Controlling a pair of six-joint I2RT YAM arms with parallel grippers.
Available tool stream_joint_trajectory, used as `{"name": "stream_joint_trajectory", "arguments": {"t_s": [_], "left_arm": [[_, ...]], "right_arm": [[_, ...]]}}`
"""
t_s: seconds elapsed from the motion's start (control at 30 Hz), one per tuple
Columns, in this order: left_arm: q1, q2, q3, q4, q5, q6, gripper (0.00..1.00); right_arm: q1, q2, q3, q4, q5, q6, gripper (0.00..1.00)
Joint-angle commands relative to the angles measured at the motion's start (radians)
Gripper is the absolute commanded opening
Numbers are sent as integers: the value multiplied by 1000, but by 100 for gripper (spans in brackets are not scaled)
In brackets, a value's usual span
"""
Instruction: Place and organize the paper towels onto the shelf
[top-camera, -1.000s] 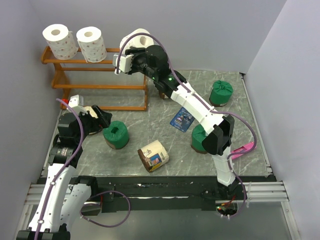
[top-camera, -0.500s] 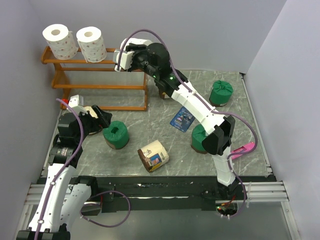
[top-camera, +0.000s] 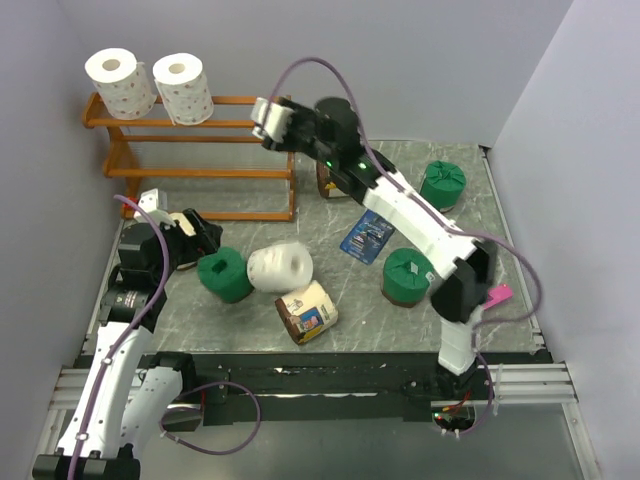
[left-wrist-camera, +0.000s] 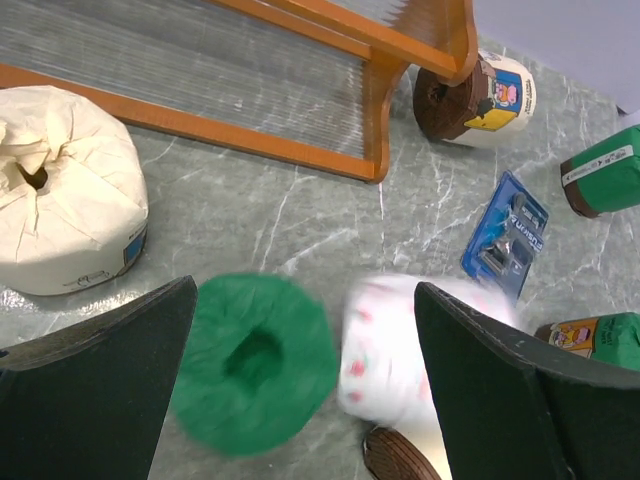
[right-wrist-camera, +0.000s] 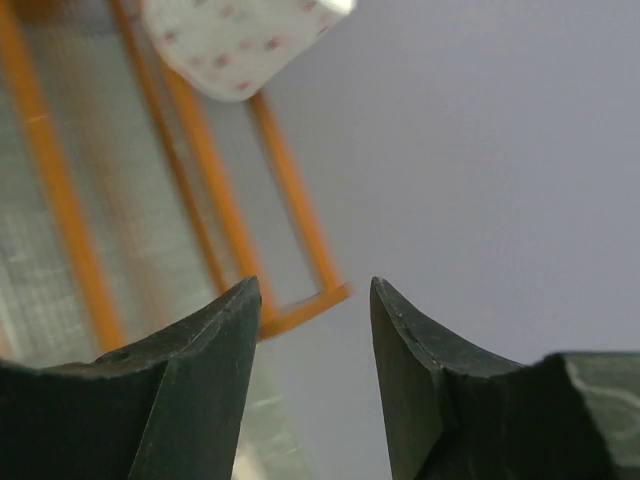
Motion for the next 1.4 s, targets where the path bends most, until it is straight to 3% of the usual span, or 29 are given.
{"name": "stream_joint_trajectory", "arguments": {"t_s": [0.0, 0.17, 0.27, 0.37, 0.47, 0.57, 0.63, 0.77, 0.87, 1.17, 1.37], "left_arm": [[-7, 18, 37, -7, -5, 1, 96], [-47, 84, 101, -88, -42, 9, 98], [-81, 97, 114, -102, -39, -2, 98], [-119, 109, 146, -145, -80, 5, 99], [-167, 126, 177, -200, -143, -9, 99], [-209, 146, 207, -297, -148, -118, 99], [-239, 112, 191, -314, -101, -237, 99], [-262, -69, -9, -251, -32, -533, 99], [-262, -202, -92, -265, -25, -664, 99], [-262, -385, -225, -358, 16, -850, 97], [-262, -410, -268, -426, -31, -862, 96]], "right_arm": [[7, -309, -312, 129, 29, 349, 57], [12, -534, -607, 131, 104, 807, 59], [14, -607, -725, 34, 74, 984, 59], [17, -666, -839, -3, 17, 1054, 59], [20, -716, -931, -13, 51, 1069, 60], [21, -751, -965, -56, 75, 1078, 61], [24, -769, -1002, -53, 11, 1078, 62], [31, -806, -1100, 2, 22, 1115, 63], [31, -826, -1123, 10, 46, 1129, 63], [31, -874, -1152, 14, 43, 1120, 64], [31, -885, -1161, 16, 52, 1114, 64]]}}
